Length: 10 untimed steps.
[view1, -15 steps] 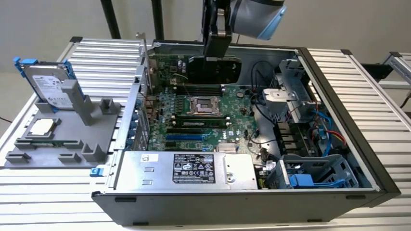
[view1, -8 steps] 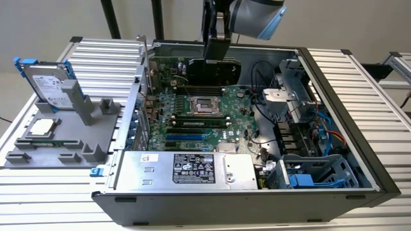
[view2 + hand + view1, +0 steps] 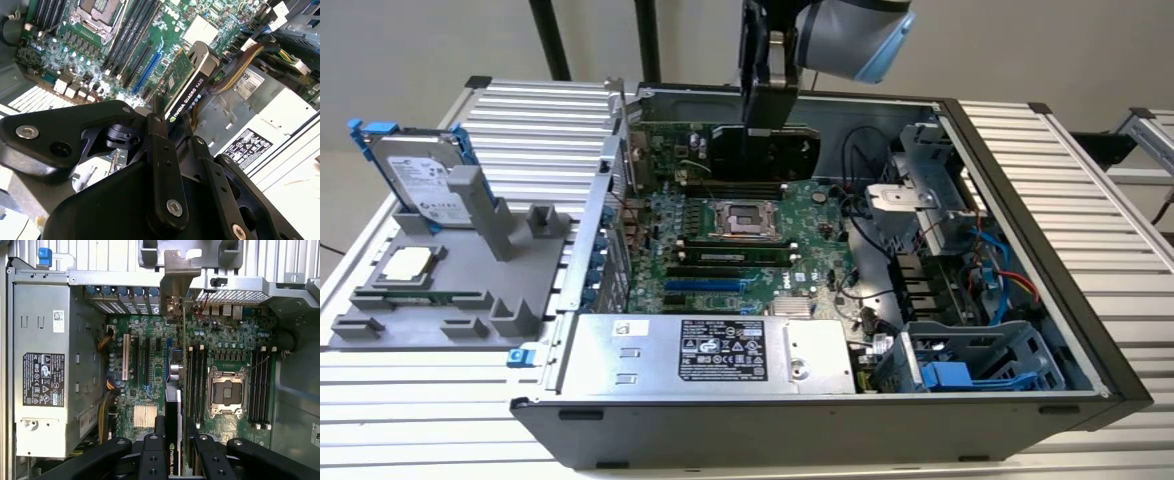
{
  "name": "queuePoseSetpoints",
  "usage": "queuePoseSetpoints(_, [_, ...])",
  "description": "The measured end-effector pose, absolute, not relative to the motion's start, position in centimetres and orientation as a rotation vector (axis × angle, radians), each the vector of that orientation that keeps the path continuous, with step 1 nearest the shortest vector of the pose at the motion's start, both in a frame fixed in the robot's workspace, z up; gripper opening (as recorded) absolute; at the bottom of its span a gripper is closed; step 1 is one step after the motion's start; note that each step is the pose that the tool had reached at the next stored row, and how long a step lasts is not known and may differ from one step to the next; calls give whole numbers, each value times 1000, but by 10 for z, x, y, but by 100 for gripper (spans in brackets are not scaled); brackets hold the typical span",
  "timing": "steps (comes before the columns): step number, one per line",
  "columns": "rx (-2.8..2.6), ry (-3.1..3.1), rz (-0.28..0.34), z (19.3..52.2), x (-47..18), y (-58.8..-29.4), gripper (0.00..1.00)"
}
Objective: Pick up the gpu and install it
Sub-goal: 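Insert the gpu into the slot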
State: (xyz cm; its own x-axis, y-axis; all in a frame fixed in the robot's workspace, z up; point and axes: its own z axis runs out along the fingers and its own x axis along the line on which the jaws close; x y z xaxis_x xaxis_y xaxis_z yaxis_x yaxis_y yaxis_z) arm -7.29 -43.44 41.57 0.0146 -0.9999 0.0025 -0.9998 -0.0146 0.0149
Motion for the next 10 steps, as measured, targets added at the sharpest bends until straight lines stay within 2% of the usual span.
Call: queuePoseSetpoints(10, [2229,-2197,-14,414,-73,-434,0])
